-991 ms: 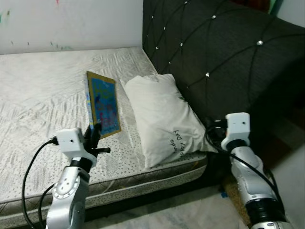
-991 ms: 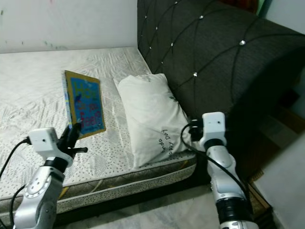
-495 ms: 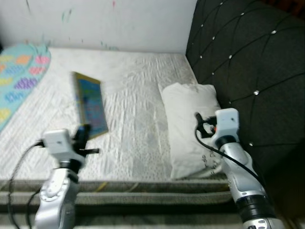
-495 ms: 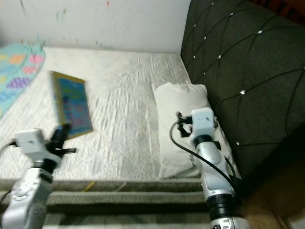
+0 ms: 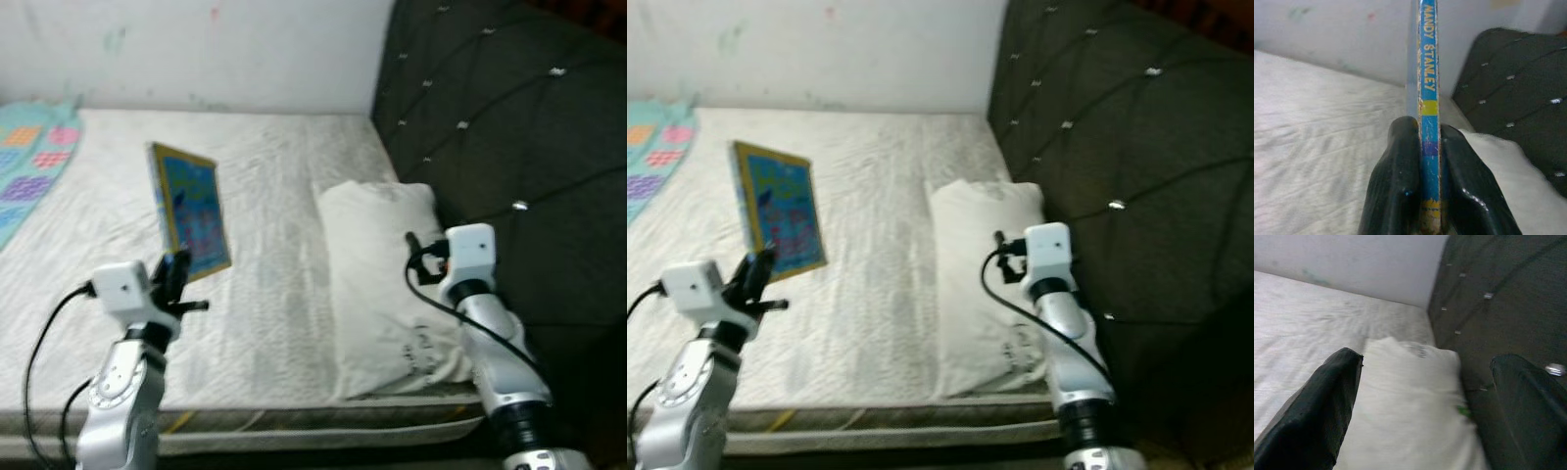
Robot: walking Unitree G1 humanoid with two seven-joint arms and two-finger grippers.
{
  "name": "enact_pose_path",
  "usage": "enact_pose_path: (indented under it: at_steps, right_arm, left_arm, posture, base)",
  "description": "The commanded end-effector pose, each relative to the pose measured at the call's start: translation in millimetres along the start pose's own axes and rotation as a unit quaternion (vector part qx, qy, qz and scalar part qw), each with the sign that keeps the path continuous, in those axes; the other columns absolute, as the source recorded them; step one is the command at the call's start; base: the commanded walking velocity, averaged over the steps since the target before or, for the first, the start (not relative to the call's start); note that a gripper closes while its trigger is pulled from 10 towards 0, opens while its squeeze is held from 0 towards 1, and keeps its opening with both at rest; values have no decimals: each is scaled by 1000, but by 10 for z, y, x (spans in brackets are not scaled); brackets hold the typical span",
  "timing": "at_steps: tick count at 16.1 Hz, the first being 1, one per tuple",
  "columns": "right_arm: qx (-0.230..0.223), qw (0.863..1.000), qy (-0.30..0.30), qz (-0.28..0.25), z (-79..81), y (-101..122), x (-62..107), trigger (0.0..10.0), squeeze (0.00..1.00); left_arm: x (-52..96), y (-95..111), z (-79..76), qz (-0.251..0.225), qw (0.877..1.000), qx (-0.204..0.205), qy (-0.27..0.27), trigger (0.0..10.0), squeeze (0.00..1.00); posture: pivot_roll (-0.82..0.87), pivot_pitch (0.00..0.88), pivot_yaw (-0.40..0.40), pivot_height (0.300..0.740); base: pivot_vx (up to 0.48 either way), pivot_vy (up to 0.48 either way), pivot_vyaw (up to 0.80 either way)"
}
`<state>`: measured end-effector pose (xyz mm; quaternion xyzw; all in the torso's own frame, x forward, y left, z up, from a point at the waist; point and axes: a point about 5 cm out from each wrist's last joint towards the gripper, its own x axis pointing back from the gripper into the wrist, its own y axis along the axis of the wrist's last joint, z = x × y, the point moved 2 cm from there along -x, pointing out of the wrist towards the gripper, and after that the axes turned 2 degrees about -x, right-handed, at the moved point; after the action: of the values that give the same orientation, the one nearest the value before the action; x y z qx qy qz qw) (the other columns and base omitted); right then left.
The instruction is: Clean up the room
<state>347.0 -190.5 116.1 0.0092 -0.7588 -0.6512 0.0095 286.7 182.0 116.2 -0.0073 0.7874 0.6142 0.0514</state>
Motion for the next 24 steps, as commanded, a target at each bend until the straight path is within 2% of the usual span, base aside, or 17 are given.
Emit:
enact_pose_path:
  at_steps: [1, 10, 15, 18, 24]
  right_arm:
    - [-3, 1000, -3, -3, -19, 11, 3, 10000, 0]
    - [2, 1000, 4, -4, 16, 9, -8, 10000, 0]
    - [0, 1000, 6, -4, 29, 10, -11, 10000, 0]
    - [0, 1000, 6, -3, 27, 8, -15, 10000, 0]
    - [0, 1000, 3, -2, 12, 3, -15, 10000, 0]
  left_arm:
    - [-21, 74, -70, -15, 1000, -8, -19, 10000, 0]
    - [-43, 73, -84, -14, 1000, -11, -22, 10000, 0]
    - [-47, 68, -89, -14, 1000, -10, -24, 10000, 0]
    - [-64, 25, -47, -1, 1000, 4, -4, 10000, 0]
    - [-73, 37, -53, -4, 1000, 11, -5, 10000, 0]
  posture:
    - [-2, 0, -29, 740]
    - [0, 0, -27, 740]
    - [0, 0, -27, 740]
    - [-2, 0, -27, 740]
    - [-3, 0, -29, 740]
  base:
    - [0, 0, 0]
    - [0, 0, 46]
    - [212, -101, 0]
    - [0, 0, 0]
    - [0, 453, 0]
